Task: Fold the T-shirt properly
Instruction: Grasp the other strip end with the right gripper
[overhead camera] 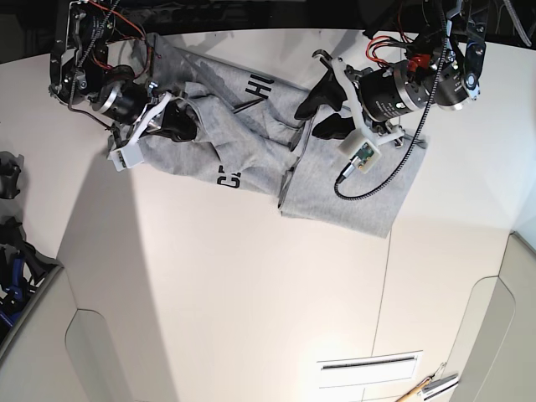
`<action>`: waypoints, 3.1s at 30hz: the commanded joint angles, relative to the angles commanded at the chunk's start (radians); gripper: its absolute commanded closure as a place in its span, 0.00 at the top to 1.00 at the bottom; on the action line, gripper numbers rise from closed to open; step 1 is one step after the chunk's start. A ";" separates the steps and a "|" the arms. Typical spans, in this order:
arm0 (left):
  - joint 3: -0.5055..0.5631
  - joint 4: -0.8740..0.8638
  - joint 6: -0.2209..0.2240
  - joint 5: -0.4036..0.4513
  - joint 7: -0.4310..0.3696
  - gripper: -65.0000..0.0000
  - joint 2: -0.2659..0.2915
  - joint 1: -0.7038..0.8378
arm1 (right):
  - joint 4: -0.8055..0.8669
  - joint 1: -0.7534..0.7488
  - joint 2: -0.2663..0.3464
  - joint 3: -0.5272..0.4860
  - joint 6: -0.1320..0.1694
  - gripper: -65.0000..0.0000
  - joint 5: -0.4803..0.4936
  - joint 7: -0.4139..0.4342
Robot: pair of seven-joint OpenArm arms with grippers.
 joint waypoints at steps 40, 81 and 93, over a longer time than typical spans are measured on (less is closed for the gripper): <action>0.000 0.000 0.000 -0.005 0.000 0.45 0.000 0.000 | 0.386 -0.088 -0.033 0.203 -0.003 0.00 0.120 -0.099; 0.000 0.000 0.000 -0.019 0.000 0.45 0.041 0.000 | 0.029 -0.129 -0.116 0.166 0.003 0.68 0.241 -0.019; 0.000 0.000 0.000 -0.019 0.000 0.45 0.041 0.000 | 0.029 -0.092 -0.116 0.167 0.003 0.06 0.198 0.044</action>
